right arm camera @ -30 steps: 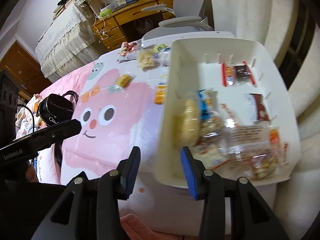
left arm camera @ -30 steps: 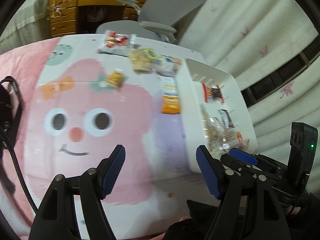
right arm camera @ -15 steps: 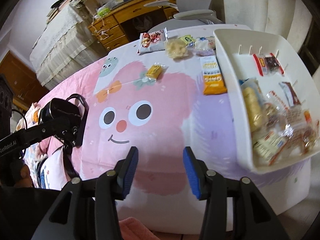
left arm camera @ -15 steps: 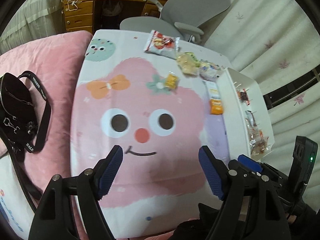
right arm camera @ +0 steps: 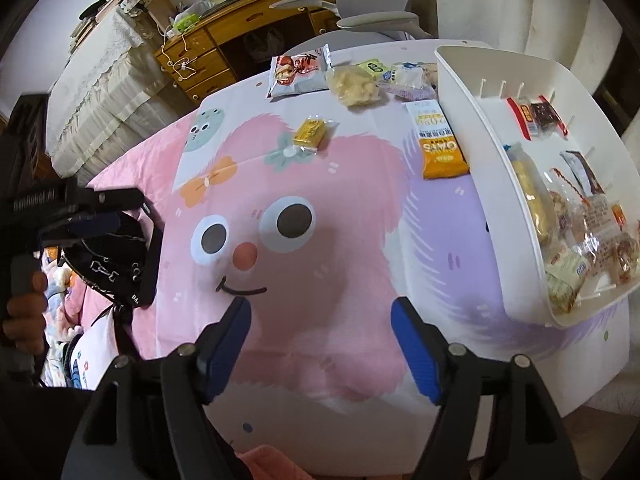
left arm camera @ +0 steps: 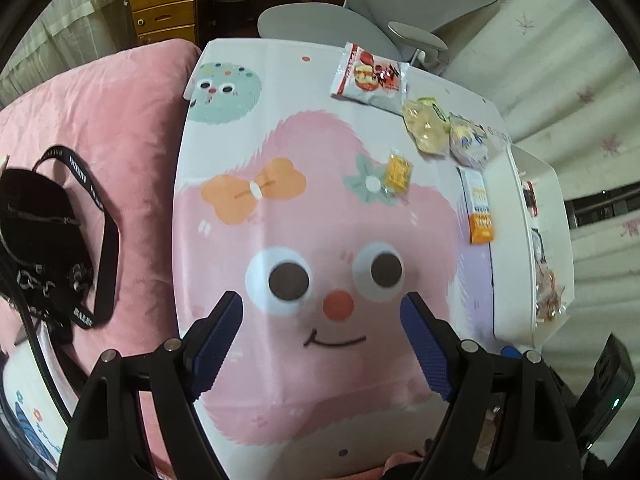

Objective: Organize snacks
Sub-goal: 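Withdraw both open tools from the tray toward the remaining snacks, then grasp the red-and-white pastry packet with the left tool while the right tool grasps the small yellow packet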

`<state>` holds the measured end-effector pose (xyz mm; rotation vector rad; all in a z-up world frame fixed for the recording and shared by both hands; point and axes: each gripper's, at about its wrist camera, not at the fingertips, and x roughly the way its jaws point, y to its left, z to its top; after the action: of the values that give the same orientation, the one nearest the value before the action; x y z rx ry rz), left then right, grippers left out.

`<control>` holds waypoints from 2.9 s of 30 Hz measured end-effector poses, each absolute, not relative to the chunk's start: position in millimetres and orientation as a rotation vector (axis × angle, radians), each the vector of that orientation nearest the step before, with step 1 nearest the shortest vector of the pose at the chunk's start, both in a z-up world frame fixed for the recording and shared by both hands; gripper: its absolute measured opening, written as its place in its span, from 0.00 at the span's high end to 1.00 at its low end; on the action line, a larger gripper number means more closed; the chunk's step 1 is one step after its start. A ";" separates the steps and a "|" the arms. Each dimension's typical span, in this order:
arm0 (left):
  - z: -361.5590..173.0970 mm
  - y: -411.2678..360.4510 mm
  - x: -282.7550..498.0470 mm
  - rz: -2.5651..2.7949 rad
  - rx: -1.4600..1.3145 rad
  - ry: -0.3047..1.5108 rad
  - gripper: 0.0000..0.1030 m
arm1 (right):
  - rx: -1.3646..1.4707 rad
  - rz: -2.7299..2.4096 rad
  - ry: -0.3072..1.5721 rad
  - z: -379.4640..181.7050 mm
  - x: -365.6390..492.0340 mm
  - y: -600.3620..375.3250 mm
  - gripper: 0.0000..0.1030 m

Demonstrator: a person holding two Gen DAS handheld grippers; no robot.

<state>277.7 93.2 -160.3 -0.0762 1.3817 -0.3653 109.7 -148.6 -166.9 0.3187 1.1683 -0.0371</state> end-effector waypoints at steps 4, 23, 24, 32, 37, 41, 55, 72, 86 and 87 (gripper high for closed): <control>-158.5 81.7 302.6 -0.336 -0.030 1.382 0.22 | 0.308 -0.036 1.149 -174.5 125.2 -146.5 0.27; -199.0 -6.8 441.7 -0.313 0.052 1.439 0.22 | 0.260 -0.029 0.947 -225.3 244.5 -143.5 0.27; -202.7 -10.8 448.9 -0.311 0.050 1.445 0.22 | 0.263 -0.022 0.956 -228.7 251.1 -143.3 0.27; -220.6 -39.9 500.1 -0.293 0.018 1.434 0.22 | 0.199 -0.012 0.940 -246.8 275.2 -134.5 0.27; -236.2 -55.7 523.9 -0.296 -0.013 1.431 0.21 | 0.138 -0.022 0.894 -252.2 280.5 -129.5 0.27; -251.3 -67.5 533.5 -0.324 -0.048 1.426 0.21 | 0.114 -0.035 0.876 -256.5 284.6 -129.1 0.27; -281.3 -99.8 546.1 -0.300 0.014 1.368 0.09 | 0.115 -0.080 0.879 -271.7 298.5 -135.1 0.27; -287.0 -98.5 543.1 -0.317 -0.020 1.323 0.29 | 0.085 -0.077 0.885 -269.5 301.7 -138.2 0.68; -269.7 -62.3 514.7 -0.295 -0.083 1.286 0.36 | 0.107 -0.083 0.953 -264.1 291.2 -152.1 0.71; -268.0 -58.8 511.4 -0.295 -0.084 1.286 0.36 | 0.111 -0.090 0.961 -263.1 289.2 -154.3 0.71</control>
<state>511.4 -58.8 -268.0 -0.0840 1.2858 -0.2948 289.2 -154.3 -263.1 0.1107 0.9607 -0.0898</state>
